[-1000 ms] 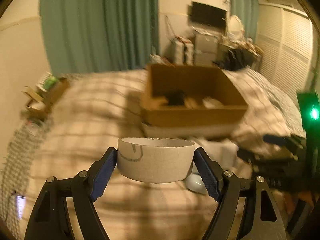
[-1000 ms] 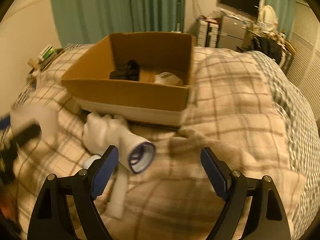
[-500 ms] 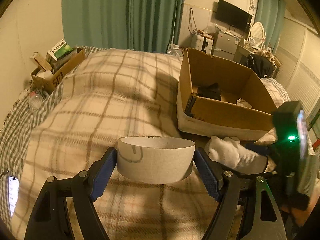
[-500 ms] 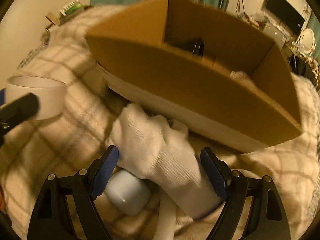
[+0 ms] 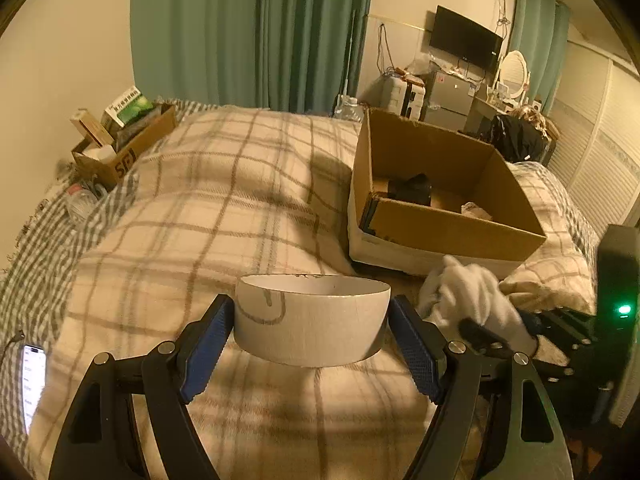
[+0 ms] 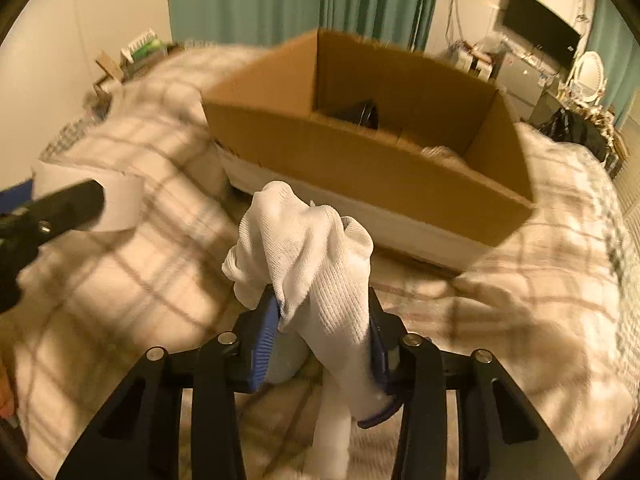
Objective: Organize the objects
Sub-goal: 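Grasp the white tape roll with the left gripper while the right grasps the white sock, then carry the tape roll and sock over the box and release both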
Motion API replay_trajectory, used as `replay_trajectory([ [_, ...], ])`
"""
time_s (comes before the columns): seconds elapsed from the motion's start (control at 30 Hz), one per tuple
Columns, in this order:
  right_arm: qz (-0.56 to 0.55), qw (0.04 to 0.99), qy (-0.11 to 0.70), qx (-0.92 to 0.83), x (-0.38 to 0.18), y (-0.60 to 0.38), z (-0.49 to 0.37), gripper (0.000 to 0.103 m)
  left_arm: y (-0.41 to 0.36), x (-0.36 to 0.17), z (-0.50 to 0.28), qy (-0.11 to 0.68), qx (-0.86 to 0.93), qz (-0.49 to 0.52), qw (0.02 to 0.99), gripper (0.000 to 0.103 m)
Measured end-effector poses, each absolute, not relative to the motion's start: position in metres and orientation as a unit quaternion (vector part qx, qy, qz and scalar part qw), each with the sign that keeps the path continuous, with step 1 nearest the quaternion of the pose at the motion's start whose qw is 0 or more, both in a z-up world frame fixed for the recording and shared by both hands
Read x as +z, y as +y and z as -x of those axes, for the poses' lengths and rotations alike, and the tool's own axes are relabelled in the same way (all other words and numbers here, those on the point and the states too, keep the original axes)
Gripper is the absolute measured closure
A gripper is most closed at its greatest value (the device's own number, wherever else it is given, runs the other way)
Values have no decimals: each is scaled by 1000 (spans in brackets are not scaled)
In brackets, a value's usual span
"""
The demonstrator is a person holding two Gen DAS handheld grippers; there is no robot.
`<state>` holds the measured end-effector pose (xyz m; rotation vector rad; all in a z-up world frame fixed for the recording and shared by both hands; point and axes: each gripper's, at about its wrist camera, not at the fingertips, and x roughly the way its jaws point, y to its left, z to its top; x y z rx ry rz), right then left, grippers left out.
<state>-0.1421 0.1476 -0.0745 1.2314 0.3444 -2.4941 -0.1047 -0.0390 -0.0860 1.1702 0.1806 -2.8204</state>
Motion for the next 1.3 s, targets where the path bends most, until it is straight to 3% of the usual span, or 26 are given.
replay_trajectory([
  [0.33,-354,156,82,-919,25,175,105,64,-36,-25,86,67,-938,-340,9,22],
  [0.8,-255,148,130,-947,140,189,116,64,-5,78,142,-7,-961,-272,-45,22],
  [1.07,-231,142,136,-953,163,183,175,65,16,74,204,-35,-959,-274,-57,22],
  [1.3,-277,143,116,-943,117,180,250,65,31,27,258,-30,-948,-308,-77,22],
])
